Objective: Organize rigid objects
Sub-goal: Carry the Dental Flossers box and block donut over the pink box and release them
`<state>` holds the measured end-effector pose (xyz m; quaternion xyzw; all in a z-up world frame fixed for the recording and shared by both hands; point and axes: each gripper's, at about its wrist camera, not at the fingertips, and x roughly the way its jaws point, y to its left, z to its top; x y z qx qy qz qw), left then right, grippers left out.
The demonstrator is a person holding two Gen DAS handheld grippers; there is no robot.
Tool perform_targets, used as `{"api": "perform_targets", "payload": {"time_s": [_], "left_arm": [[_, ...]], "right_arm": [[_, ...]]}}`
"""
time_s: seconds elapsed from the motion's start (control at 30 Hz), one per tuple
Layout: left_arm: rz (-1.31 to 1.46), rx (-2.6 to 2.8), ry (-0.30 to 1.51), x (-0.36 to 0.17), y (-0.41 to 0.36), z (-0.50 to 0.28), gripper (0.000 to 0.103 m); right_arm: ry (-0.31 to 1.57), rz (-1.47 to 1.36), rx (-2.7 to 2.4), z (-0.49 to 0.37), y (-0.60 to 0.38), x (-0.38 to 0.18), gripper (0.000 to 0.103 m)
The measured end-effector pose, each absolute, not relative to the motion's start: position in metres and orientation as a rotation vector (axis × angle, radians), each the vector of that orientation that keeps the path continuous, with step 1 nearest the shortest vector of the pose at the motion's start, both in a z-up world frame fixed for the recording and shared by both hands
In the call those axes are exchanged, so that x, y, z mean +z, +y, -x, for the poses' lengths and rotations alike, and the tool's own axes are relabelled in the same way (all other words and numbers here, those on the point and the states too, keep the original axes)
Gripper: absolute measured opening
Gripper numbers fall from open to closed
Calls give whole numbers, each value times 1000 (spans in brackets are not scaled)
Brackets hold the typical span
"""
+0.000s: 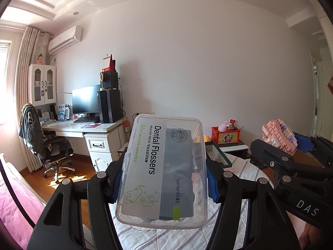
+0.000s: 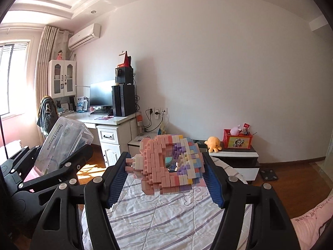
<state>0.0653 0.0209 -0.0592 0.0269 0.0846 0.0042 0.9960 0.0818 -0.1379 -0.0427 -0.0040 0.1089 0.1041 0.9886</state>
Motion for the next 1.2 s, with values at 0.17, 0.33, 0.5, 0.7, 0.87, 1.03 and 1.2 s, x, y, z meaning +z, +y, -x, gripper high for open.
{"api": "perform_targets", "payload": {"time_s": [0.17, 0.33, 0.5, 0.7, 0.87, 1.03, 1.2], "left_arm": [[-53, 14, 129, -51, 21, -45, 63], [-55, 22, 104, -46, 22, -33, 63], [-55, 27, 98, -47, 23, -33, 63], [-60, 28, 112, -50, 18, -38, 63], [-66, 29, 136, -54, 11, -55, 63], [-76, 32, 156, -57, 9, -83, 63], [-102, 32, 174, -61, 2, -122, 63]], "right_arm": [[186, 11, 205, -62, -137, -35, 69], [167, 15, 208, -53, -136, -32, 69], [165, 17, 210, -51, -135, -32, 70], [183, 20, 213, -58, -139, -37, 70], [212, 20, 210, -79, -139, -39, 70], [232, 23, 206, -106, -140, -44, 70], [249, 29, 200, -143, -144, -47, 70]]}}
